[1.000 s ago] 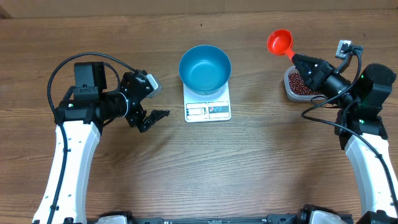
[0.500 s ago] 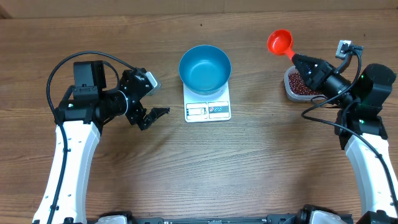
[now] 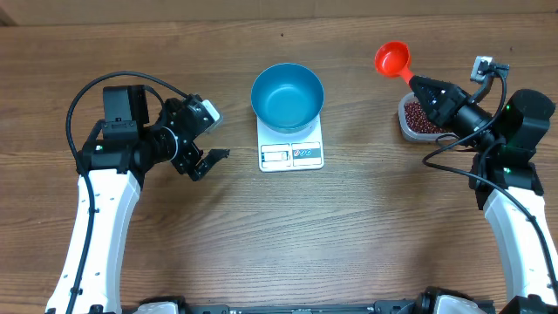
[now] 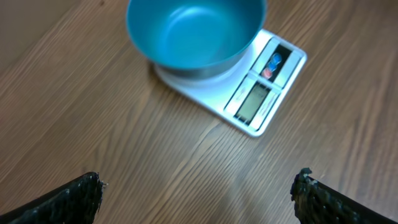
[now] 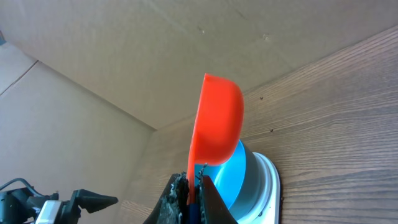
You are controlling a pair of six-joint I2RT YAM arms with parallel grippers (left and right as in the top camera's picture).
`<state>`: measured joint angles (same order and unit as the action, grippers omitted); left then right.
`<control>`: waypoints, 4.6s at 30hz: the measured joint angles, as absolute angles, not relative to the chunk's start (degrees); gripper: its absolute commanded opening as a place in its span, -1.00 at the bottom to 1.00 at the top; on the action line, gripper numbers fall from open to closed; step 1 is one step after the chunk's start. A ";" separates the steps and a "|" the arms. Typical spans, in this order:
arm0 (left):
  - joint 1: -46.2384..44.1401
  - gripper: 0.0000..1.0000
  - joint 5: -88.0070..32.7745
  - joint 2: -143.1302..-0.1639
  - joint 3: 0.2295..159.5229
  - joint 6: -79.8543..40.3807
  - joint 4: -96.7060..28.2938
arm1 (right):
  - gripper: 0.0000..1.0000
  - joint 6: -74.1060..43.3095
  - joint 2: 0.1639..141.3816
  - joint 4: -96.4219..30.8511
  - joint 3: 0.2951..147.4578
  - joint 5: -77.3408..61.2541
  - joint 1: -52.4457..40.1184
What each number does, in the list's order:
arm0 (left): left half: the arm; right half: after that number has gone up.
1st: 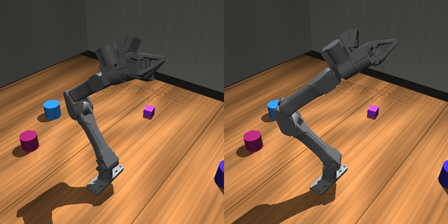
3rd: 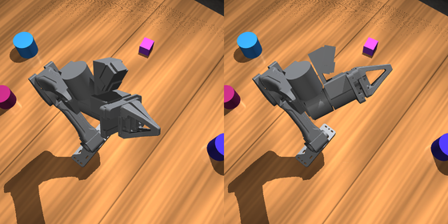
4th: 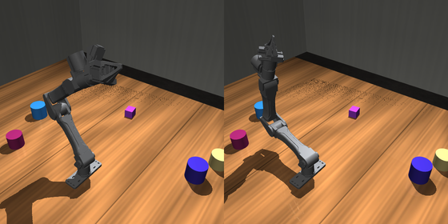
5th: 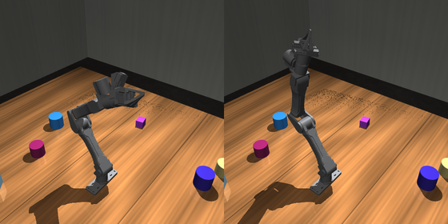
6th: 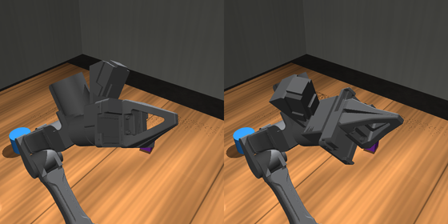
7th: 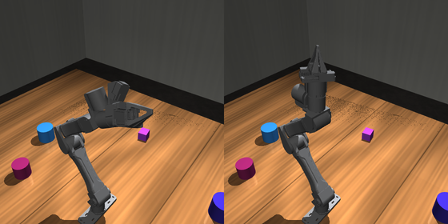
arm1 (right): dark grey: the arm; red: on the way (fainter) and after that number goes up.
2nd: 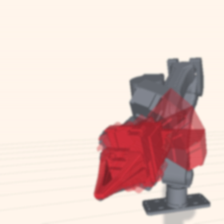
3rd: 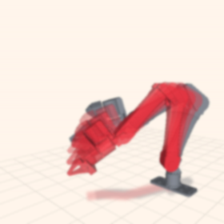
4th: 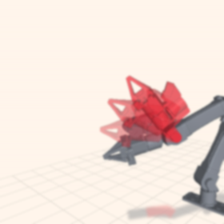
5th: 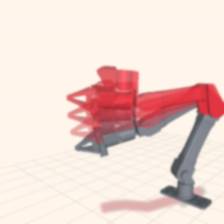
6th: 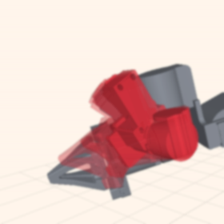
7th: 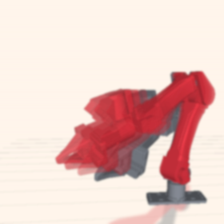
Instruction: Scoop item into bowl and weigh 150g on scale
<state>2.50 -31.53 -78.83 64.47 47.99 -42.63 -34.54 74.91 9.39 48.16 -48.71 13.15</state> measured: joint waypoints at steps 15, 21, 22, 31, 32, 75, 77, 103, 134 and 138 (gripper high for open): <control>2.50 0.99 -23.86 -78.83 64.47 47.99 -42.63 | -0.93 -34.54 74.89 9.41 48.16 -48.71 13.13; 2.50 0.99 -25.93 -78.83 64.29 48.01 -38.26 | -0.92 -34.52 74.91 9.41 48.16 -49.10 13.13; 2.52 0.99 -27.35 -78.83 64.29 47.99 -37.08 | -0.93 -34.54 74.91 9.41 48.16 -49.19 13.13; 2.50 0.99 -57.43 -78.83 64.25 47.99 -31.66 | -0.93 -34.54 74.89 9.41 48.16 -49.30 13.15; 2.50 0.99 -59.48 -78.83 64.25 47.99 -31.73 | -0.93 -34.54 74.89 9.41 48.16 -49.34 13.15; 2.50 1.00 -35.48 -78.83 64.23 47.99 -32.77 | -0.93 -34.57 74.89 9.41 48.16 -49.32 13.13; 2.50 0.99 -35.44 -78.83 64.23 47.99 -32.80 | -0.93 -34.54 74.89 9.43 48.16 -49.30 13.15; 2.50 0.99 -35.29 -78.83 64.23 47.99 -32.80 | -0.93 -34.57 74.89 9.39 48.16 -49.32 13.15; 2.50 0.99 -48.21 -78.83 64.14 51.64 -46.74 | -0.93 -34.57 74.89 9.41 48.16 -49.32 13.15; 2.50 1.00 -51.48 -78.83 64.12 51.70 -46.87 | -0.93 -34.59 74.89 9.39 48.16 -49.36 13.15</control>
